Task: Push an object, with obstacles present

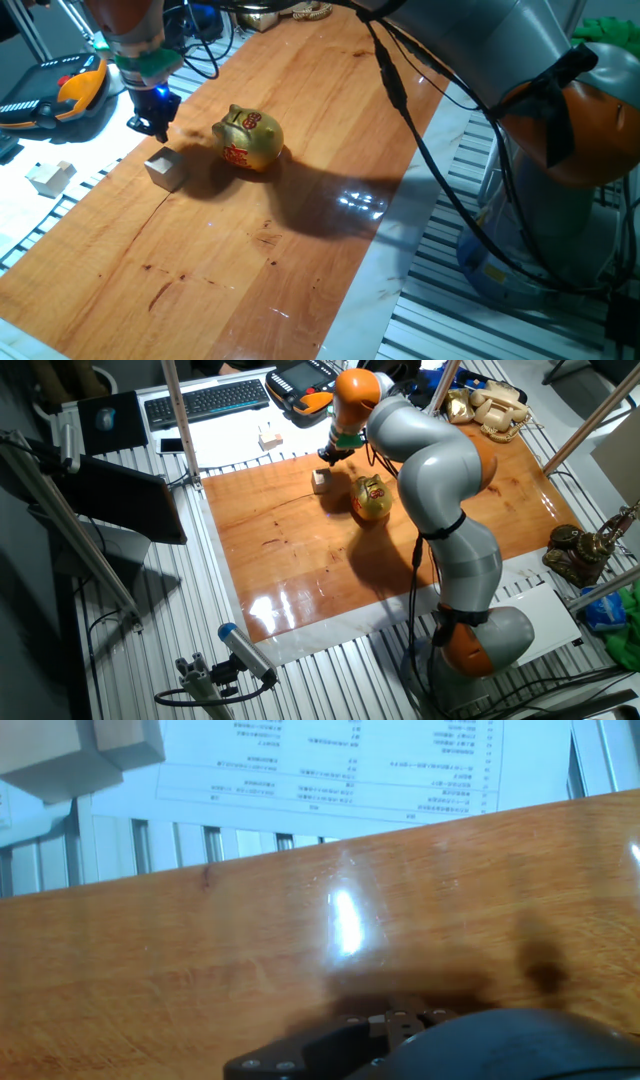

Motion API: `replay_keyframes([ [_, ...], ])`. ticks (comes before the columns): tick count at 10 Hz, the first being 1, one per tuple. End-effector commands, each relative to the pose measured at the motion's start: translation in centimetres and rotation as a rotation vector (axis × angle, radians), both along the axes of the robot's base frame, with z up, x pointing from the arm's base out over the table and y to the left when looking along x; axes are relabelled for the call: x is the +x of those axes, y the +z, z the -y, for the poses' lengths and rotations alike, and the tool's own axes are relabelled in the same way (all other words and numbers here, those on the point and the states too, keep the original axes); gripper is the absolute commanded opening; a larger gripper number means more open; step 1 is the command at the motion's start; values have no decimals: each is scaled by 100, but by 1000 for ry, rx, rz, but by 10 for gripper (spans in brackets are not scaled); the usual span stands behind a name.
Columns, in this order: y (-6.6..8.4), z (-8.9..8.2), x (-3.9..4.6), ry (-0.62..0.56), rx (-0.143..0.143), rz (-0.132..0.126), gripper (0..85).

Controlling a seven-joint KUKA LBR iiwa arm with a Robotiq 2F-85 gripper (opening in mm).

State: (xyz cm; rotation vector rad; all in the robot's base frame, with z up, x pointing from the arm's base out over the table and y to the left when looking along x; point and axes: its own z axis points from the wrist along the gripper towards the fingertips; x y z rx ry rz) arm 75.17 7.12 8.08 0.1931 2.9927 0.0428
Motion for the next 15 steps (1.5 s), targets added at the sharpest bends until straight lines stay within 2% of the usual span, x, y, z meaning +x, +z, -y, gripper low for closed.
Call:
replay_keyframes([
  [1,17,5,27,-2,-2,1,0],
  [4,11,-78,107,-20,-7,-1,0],
  [7,-41,-140,121,-22,2,-7,0],
  [12,-100,-312,13,-34,4,-14,0],
  [15,-116,-350,-1,-40,5,-9,0],
])
